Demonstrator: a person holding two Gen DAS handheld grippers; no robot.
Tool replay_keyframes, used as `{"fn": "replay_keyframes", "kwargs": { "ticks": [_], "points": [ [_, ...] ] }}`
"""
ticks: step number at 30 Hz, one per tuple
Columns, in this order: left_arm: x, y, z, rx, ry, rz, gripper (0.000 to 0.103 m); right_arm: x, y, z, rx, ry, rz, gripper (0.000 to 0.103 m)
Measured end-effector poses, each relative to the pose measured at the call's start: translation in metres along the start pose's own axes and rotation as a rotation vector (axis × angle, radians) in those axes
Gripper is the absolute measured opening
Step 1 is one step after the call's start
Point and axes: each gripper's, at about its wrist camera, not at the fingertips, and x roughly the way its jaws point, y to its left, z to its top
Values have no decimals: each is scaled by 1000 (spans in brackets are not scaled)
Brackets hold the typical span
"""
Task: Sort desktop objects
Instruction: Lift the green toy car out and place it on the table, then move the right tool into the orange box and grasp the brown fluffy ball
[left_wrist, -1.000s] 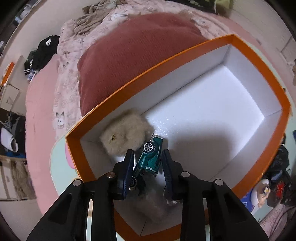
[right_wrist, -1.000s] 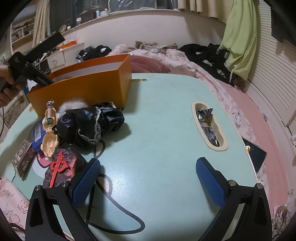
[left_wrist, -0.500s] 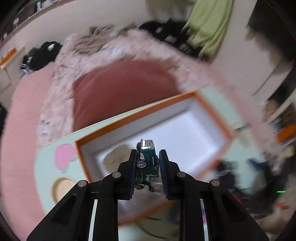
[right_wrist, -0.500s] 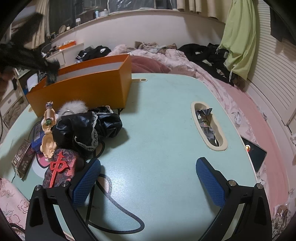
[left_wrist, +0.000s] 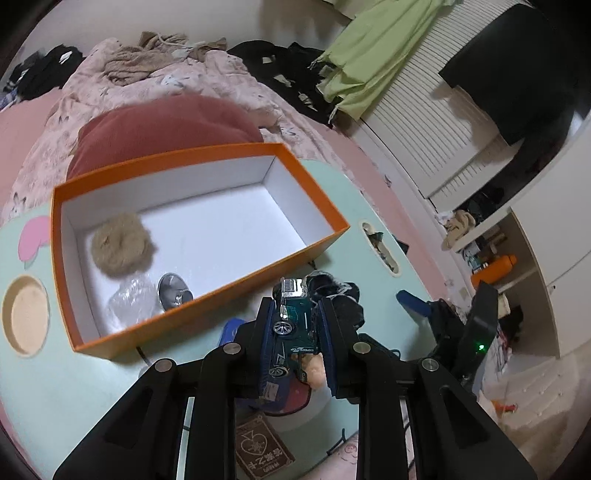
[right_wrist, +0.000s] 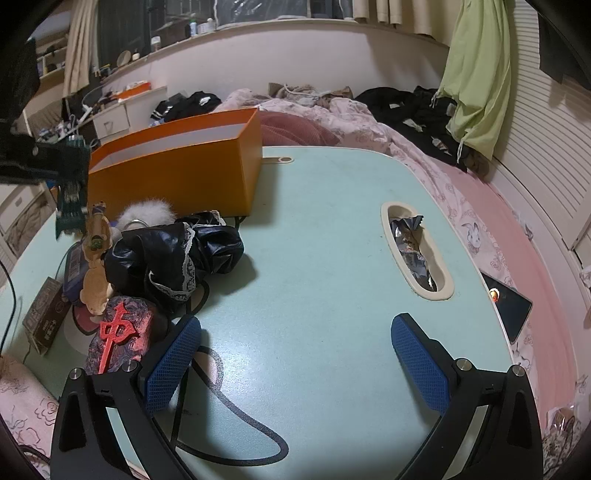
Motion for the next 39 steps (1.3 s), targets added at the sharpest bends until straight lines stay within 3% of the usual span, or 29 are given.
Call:
{"fn": "replay_keyframes", "kwargs": {
  "ticks": [2,5,10,12,15,19,21,33,35,39],
  "points": [
    [-2,1,-5,-4,-19,31,29,0,0,-1,0,0,0,103],
    [-8,7,-10,3,-84,77,47,0,0,0,0,0,0,103],
    [-27,20,-34,-33,-192,120,50,0,-1,-1,0,0,0,103],
    [-30,29,-49,-64,-209,158,58,0,-1,0,0,0,-1,103],
    [-27,40,-72,-93,-203,247,62,-1,-2,-1,1,1,-4,103],
    [-8,54,-99,-128,-154,278,63,-1,-3,1,5,6,-7,103],
    [-6,50,-107,-110,-196,304,74,-2,-1,2,4,8,-10,103],
    [-1,44,-108,-71,-194,335,83,0,-2,5,26,12,-37,103],
    [-1,44,-108,-68,-193,336,84,-1,-1,8,31,14,-30,96],
    [-2,46,-110,-78,-198,340,84,-20,-4,19,68,-85,-7,91]
  ]
}}
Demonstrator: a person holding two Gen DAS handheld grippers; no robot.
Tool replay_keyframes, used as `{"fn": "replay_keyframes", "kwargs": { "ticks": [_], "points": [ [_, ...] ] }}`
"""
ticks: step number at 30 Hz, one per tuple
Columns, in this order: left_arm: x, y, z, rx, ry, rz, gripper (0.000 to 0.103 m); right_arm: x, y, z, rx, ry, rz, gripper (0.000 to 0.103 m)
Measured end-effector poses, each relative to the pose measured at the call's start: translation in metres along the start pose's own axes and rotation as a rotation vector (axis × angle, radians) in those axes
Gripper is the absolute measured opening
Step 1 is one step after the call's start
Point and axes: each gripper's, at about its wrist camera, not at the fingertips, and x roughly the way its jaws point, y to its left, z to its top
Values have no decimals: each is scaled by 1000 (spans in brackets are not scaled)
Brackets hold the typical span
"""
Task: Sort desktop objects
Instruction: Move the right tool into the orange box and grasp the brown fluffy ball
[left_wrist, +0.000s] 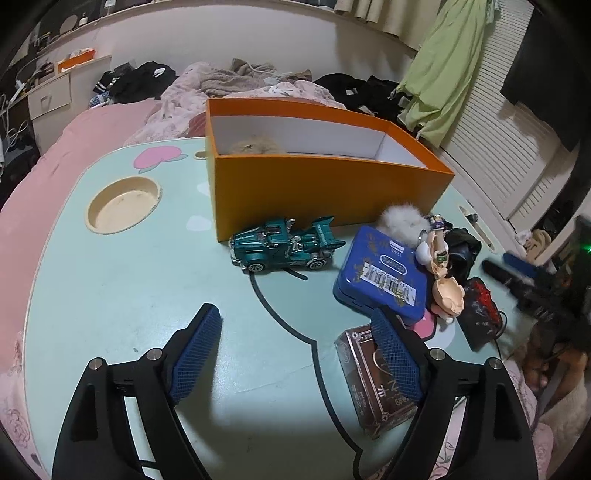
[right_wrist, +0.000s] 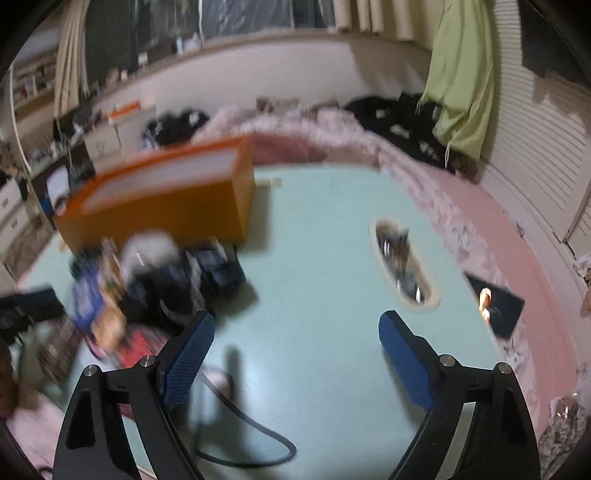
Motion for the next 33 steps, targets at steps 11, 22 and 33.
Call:
{"fn": "replay_keyframes", "kwargs": {
  "ticks": [11,22,33],
  "points": [
    [-23,14,0,-69,-36,16,84,11,71,106,-87,-17,296,88],
    [-3,4,-12,79,30,210,86,94,130,160,-36,275,522,87],
    [1,5,-12,88,20,199,93,159,187,157,-134,475,471,81]
  ]
}}
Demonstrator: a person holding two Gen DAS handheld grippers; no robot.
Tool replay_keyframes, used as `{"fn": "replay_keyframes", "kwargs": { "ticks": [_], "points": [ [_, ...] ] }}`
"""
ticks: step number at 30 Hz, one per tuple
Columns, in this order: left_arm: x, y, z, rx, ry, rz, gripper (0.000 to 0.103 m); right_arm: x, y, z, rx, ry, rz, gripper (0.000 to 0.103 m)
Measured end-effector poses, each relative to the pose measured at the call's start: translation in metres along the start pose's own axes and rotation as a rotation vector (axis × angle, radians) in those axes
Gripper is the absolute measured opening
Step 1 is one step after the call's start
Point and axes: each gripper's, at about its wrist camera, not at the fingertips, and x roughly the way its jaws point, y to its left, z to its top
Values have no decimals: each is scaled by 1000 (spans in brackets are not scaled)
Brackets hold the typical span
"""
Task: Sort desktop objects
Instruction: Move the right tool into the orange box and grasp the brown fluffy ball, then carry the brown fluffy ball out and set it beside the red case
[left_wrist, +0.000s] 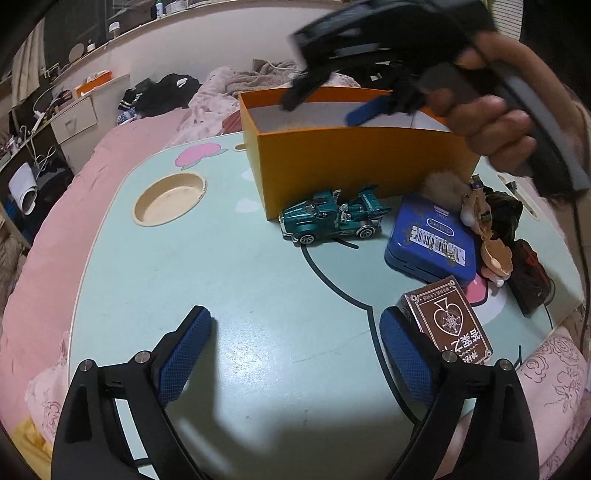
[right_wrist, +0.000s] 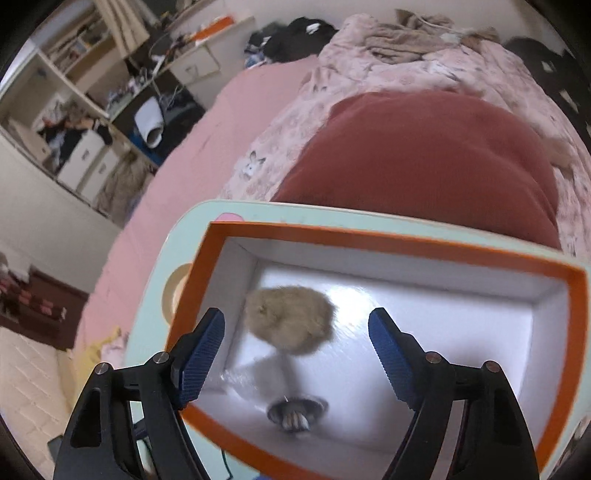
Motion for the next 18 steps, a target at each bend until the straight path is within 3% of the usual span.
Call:
{"fn": "replay_keyframes", "kwargs": {
  "ticks": [4,6,7,9,13,18],
  "points": [
    [0,-1,-1,7,-4,-8,93,26,26,8,-142,43,-190,80],
    [1,-2,0,9,-5,-11,93,40,28,6,-187,81,-253,65],
    [1,-2,0,9,-5,-12,93,47,29,3,-200,109,-255,46],
    [2,-2,0,7,-6,-15,93,51,30,1,-228,116,-292,43],
    [1,-3,0,7,-8,-14,93,41,25,-2,-203,73,-253,42],
    [1,-3,0,8,-7,-14,93,-14,14,-13,-136,-109,-122,42]
  ]
}}
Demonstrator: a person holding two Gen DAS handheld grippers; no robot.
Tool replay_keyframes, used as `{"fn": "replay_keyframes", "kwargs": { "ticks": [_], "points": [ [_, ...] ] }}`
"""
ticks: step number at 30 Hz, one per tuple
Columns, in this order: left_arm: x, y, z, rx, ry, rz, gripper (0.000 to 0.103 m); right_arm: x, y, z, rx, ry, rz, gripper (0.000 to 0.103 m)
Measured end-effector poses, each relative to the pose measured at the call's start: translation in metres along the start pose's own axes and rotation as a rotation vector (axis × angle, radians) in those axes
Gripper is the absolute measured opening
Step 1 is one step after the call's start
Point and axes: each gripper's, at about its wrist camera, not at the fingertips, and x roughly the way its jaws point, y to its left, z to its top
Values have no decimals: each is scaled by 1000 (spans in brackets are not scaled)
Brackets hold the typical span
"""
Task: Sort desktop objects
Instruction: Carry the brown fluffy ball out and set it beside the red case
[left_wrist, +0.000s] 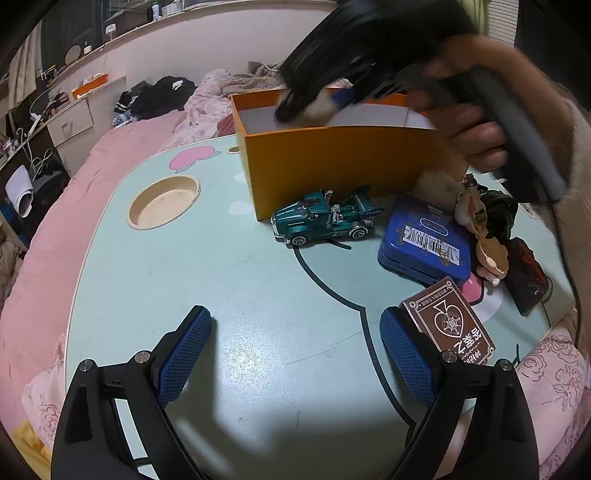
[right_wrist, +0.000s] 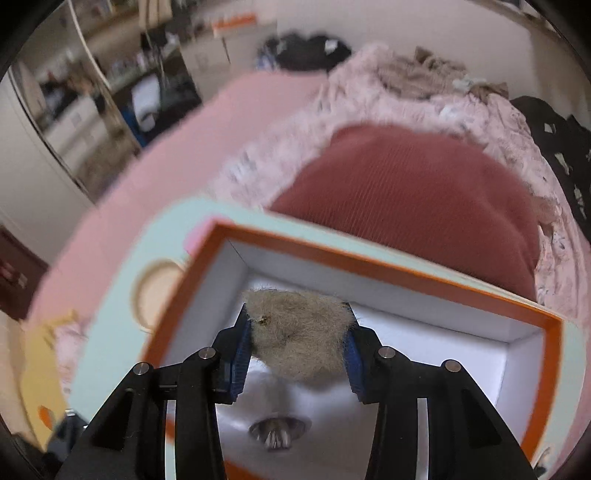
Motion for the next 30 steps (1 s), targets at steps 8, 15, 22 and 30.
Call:
{"fn": "replay_keyframes", "kwargs": {
  "ticks": [8,15,22,30],
  "points": [
    [0,0,0,0,0,0,93,-102,-34,-38,58,-179,121,43],
    [0,0,0,0,0,-1,93,-131,-42,-112,82,-175,129,43],
    [0,0,0,0,0,-1,93,-117,-51,-159,148,-201,138,63],
    [-1,-1,0,-1,1,1,93,-127,-64,-195,193,-304,8,78]
  ]
}}
